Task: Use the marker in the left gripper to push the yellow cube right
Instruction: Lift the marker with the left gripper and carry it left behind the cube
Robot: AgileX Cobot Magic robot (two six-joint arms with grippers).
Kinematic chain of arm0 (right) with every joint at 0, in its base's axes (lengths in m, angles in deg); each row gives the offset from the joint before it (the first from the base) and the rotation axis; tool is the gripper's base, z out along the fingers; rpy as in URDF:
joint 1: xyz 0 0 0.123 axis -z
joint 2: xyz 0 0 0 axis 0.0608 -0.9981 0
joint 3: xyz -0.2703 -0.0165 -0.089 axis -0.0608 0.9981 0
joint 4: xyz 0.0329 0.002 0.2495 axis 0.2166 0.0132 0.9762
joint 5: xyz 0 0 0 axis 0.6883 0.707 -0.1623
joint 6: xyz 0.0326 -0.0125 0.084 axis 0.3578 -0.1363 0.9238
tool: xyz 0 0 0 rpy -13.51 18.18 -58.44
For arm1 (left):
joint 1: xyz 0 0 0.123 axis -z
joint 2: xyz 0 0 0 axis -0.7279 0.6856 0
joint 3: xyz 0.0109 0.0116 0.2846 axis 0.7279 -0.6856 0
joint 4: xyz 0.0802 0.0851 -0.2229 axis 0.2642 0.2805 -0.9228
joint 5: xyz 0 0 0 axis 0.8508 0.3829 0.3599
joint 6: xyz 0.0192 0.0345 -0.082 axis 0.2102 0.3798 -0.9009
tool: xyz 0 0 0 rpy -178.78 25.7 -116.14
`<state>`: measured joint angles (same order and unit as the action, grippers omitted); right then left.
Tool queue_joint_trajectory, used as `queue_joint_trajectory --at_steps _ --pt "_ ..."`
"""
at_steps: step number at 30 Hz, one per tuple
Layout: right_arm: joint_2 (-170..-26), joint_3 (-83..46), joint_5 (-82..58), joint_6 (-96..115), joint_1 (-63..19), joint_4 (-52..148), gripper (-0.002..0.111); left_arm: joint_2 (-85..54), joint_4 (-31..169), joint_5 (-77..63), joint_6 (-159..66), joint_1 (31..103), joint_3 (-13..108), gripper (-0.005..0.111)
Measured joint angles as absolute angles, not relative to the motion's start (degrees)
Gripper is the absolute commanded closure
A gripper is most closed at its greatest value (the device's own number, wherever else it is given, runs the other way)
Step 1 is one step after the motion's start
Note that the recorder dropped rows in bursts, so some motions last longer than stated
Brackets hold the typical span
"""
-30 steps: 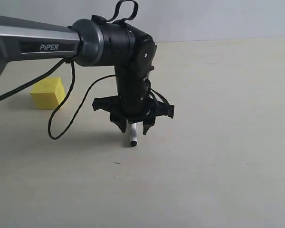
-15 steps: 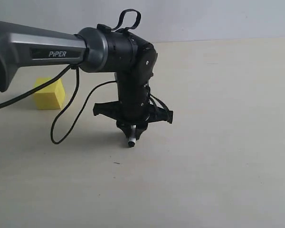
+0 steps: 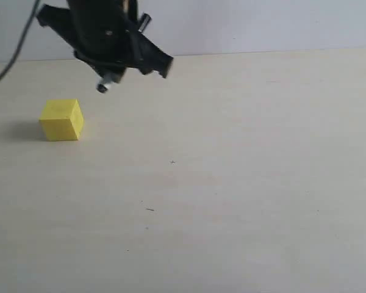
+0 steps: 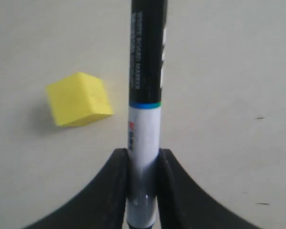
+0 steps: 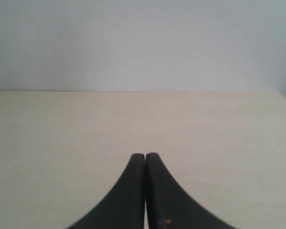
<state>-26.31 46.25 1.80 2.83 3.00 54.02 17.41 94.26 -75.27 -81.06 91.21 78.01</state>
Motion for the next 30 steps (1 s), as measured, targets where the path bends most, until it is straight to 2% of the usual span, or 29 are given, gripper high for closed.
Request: queue_joint_trajectory --at_steps 3,6,9,14,17,21,23,27,30 --pt "-26.3 46.2 1.8 2.8 3.0 54.0 0.108 9.5 100.5 -75.7 -82.5 89.5 70.8 0.107" --pt "-26.3 46.2 1.8 2.8 3.0 54.0 0.108 1.9 104.8 -75.9 -83.4 84.7 62.8 0.107" --pt "-26.3 46.2 1.8 2.8 3.0 54.0 0.108 -5.3 106.9 -76.5 -81.6 76.0 54.0 0.107" --pt "-26.3 46.2 1.8 2.8 3.0 54.0 0.108 -6.8 106.2 -74.6 -69.5 63.9 45.7 0.107" --pt "-26.3 46.2 1.8 2.8 3.0 54.0 0.108 -5.9 105.2 -67.4 -62.4 59.6 42.1 0.107" --pt "-26.3 46.2 1.8 2.8 3.0 54.0 0.108 0.9 105.6 -41.3 -51.1 54.3 40.7 0.107" --pt "-26.3 46.2 1.8 2.8 3.0 54.0 0.108 6.3 106.8 -32.5 -46.4 51.4 41.4 0.107" --pt "-26.3 46.2 1.8 2.8 3.0 54.0 0.108 17.1 107.7 -30.6 -40.3 45.8 49.4 0.107" --pt "-26.3 46.2 1.8 2.8 3.0 54.0 0.108 21.9 108.2 -36.1 -23.1 44.2 54.6 0.107"
